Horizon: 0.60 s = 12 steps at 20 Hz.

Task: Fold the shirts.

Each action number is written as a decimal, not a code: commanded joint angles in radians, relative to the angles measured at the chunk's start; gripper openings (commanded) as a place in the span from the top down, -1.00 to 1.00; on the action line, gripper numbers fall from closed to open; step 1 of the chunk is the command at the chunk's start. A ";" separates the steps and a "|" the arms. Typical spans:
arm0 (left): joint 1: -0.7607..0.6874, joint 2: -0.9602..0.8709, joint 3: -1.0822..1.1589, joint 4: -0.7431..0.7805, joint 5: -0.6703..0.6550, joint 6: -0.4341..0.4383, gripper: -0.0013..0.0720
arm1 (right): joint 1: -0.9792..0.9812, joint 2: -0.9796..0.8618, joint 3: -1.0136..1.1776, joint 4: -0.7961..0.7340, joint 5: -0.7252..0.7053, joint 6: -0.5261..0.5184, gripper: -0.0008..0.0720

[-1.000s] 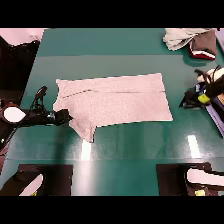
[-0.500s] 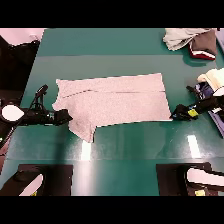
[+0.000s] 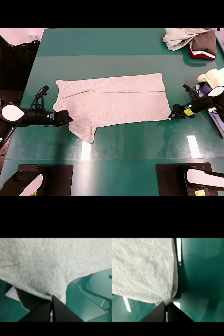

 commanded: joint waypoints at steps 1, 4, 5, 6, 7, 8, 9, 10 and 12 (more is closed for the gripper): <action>0.000 0.001 0.001 -0.003 -0.070 0.000 0.91 | -0.044 0.060 0.000 -0.009 0.043 0.000 0.95; 0.000 0.001 0.001 -0.002 -0.154 0.027 0.91 | -0.127 0.161 -0.001 -0.088 0.164 0.004 0.95; 0.000 0.001 0.001 -0.003 -0.180 0.027 0.91 | -0.155 0.192 -0.001 -0.113 0.203 0.005 0.95; -0.008 0.001 0.001 -0.003 -0.208 0.028 0.91 | -0.185 0.224 -0.001 -0.121 0.242 0.005 0.95; -0.030 0.001 0.001 -0.003 -0.229 0.029 0.91 | -0.212 0.253 -0.001 -0.130 0.269 0.011 0.95; -0.064 0.001 0.001 -0.006 -0.244 0.028 0.91 | -0.232 0.280 -0.001 -0.134 0.291 0.024 0.95; -0.102 0.001 0.001 -0.014 -0.251 0.026 0.91 | -0.244 0.304 -0.002 -0.135 0.310 0.027 0.95; -0.142 0.001 0.001 -0.031 -0.254 0.026 0.91 | -0.249 0.327 -0.002 -0.136 0.328 0.028 0.95; -0.182 0.001 0.008 -0.055 -0.256 0.026 0.91 | -0.249 0.356 -0.002 -0.135 0.360 0.028 0.95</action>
